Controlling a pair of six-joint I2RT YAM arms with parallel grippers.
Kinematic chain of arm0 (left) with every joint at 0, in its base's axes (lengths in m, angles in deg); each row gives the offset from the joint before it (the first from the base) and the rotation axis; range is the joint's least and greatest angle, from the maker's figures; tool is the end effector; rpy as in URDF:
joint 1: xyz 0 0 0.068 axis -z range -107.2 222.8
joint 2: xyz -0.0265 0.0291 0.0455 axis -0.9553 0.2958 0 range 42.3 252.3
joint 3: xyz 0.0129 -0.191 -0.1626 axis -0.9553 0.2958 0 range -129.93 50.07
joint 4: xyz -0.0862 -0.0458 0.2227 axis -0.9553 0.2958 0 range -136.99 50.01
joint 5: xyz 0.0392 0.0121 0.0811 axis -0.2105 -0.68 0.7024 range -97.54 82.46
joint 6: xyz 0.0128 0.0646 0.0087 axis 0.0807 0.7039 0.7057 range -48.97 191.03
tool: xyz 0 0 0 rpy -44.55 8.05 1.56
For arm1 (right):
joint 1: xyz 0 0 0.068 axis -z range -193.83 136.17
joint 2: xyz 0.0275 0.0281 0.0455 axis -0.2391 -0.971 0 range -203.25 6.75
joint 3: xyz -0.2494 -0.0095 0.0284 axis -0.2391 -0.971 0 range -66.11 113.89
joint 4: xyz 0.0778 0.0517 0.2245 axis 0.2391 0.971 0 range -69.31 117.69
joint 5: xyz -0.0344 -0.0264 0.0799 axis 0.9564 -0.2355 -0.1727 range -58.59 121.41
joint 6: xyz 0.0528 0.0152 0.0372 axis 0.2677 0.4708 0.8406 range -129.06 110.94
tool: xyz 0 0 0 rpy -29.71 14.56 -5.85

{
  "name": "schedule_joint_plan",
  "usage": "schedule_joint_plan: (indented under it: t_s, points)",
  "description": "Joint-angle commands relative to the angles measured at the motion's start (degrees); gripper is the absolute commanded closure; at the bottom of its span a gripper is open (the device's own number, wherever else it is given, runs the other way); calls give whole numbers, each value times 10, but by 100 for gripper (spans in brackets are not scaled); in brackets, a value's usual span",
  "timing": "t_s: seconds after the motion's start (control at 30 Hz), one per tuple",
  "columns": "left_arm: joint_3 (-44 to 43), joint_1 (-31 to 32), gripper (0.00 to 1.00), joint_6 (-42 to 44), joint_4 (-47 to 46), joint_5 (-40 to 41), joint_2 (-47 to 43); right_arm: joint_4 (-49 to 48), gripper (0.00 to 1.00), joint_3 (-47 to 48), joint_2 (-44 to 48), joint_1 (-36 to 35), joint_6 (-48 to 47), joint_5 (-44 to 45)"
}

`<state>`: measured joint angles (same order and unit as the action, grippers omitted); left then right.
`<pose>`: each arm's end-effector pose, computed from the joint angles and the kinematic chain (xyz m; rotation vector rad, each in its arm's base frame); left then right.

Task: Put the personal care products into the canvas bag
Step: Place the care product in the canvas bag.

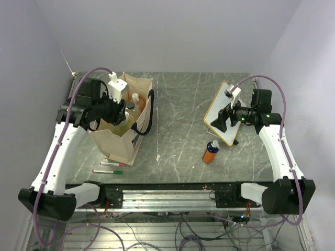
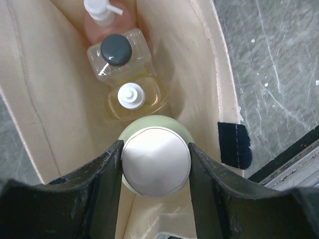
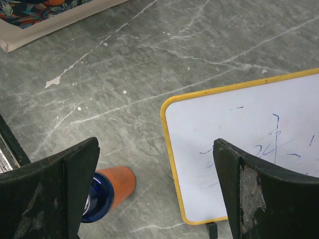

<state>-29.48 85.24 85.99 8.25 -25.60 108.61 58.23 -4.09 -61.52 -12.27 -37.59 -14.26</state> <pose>0.2120 -0.0635 0.3617 0.6960 2.1743 -0.3396 0.2420 0.0309 0.2964 -0.8579 1.9575 0.6224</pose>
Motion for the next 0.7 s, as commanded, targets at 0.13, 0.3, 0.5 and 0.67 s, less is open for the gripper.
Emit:
schedule_joint_plan:
  t_s: [0.13, 0.3, 0.5, 0.67]
  points:
    - [41, -6, 93, 14, -98, -5, 13, -10, 3, -8, 20, 3, -3, -3]
    - [78, -6, 93, 1, -156, -11, 21, -9, 3, -7, 20, 3, -3, -5]
    - [125, -6, 93, -3, -227, -12, 15, -12, 3, -8, 22, 3, -2, -4]
    - [161, -6, 93, -2, -299, -5, 3, -9, 3, -5, 18, 3, -3, -5]
